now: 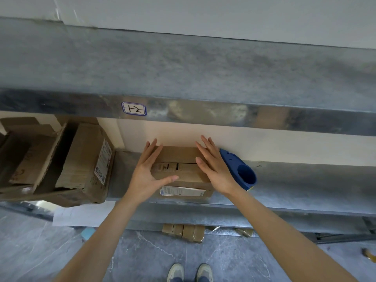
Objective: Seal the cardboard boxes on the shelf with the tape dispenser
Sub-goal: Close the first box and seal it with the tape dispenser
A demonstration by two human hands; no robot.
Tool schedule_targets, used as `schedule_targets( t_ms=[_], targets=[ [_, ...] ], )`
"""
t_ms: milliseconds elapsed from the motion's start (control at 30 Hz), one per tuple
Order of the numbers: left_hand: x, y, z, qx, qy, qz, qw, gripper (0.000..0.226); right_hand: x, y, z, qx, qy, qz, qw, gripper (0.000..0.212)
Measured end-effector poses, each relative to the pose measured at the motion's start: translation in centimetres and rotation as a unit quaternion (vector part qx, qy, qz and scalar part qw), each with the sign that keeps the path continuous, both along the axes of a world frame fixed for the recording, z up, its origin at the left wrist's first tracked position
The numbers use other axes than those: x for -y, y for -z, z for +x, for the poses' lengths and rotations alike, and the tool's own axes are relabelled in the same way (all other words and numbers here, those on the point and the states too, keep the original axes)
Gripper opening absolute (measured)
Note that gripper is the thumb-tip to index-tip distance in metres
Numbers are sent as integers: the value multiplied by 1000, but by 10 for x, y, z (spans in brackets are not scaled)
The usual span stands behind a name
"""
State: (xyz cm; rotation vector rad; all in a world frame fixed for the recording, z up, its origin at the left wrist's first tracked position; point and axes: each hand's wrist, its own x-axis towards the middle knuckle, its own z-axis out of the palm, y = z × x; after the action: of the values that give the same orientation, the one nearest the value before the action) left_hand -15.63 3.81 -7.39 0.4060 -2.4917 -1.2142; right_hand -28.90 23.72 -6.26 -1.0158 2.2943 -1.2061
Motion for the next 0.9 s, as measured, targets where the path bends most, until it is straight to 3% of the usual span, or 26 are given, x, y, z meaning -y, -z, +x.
schedule_targets(
  t_ms=[133, 267, 333, 500, 700, 800, 900],
  targets=[
    [-3, -2, -1, 8, -11, 18, 1000, 106, 3, 5, 3, -7, 39, -37, 999, 45],
    [8, -1, 1, 53, 16, -164, 985, 106, -4, 5, -3, -149, -33, 49, 987, 58],
    [14, 0, 2, 43, 31, -205, 977, 105, -6, 0, -6, -207, -94, 87, 970, 62],
    [14, 9, -1, -23, 47, -74, 996, 97, -7, 3, -11, -279, -140, 124, 942, 60],
    [12, 10, -2, -32, 40, -74, 996, 96, -7, 6, -13, -281, -137, 110, 943, 61],
    [10, 12, -1, -29, 32, -53, 998, 97, -6, 7, -12, -236, -107, 82, 962, 66],
    [6, 12, -2, -32, 12, 13, 999, 97, -4, 13, -7, -138, -43, -8, 989, 65]
  ],
)
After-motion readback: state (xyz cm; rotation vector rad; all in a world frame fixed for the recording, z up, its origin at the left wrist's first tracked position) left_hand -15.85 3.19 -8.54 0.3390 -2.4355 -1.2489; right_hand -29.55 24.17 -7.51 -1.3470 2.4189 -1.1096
